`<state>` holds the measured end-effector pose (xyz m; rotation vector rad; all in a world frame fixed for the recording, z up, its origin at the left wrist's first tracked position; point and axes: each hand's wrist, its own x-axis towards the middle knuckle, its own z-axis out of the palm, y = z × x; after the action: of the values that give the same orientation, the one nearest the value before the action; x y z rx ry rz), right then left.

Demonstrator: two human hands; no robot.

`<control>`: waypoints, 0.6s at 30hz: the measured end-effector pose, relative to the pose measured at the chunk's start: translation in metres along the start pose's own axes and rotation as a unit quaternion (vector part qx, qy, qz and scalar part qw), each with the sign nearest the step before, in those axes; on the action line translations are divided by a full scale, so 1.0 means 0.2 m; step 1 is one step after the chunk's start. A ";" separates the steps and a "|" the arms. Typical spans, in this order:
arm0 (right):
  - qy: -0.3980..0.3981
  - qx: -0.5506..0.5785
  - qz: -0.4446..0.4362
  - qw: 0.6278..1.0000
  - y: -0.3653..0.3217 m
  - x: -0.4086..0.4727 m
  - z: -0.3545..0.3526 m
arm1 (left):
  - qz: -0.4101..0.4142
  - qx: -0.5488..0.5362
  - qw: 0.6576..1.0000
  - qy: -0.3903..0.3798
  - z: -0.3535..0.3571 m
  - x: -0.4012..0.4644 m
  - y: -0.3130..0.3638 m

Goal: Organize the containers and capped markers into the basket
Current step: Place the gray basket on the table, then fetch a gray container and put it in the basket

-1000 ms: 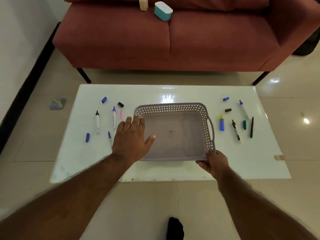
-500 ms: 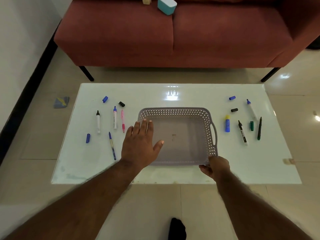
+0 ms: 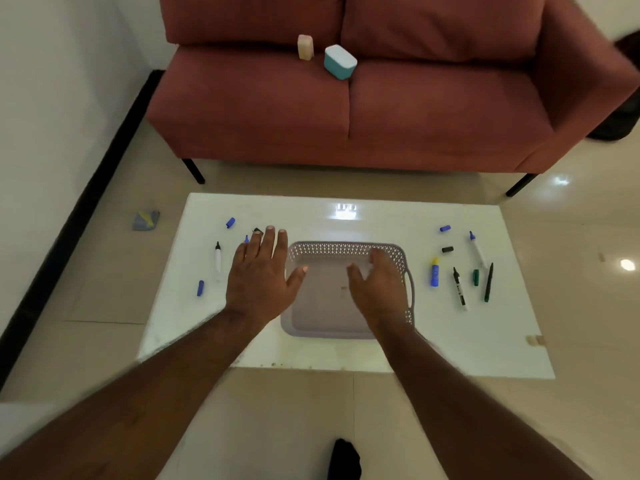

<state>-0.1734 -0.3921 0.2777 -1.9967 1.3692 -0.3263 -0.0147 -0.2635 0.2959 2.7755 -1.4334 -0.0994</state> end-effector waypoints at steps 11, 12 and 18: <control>-0.068 -0.062 -0.254 0.963 -0.87 -0.39 -0.73 | -0.073 -0.044 0.983 0.164 -1.06 -0.42 -0.19; -0.066 -0.061 -0.276 0.957 -0.95 -0.44 -0.78 | -0.076 -0.043 0.979 0.186 -1.16 -0.48 -0.23; -0.049 -0.060 -0.384 0.920 -1.36 -0.73 -0.81 | -0.097 -0.029 0.962 0.253 -1.53 -0.81 -0.57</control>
<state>-0.1267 -0.2687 0.5997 -2.5529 0.4917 -0.4841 0.0050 -0.0702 0.6052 2.6102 -1.0137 0.5173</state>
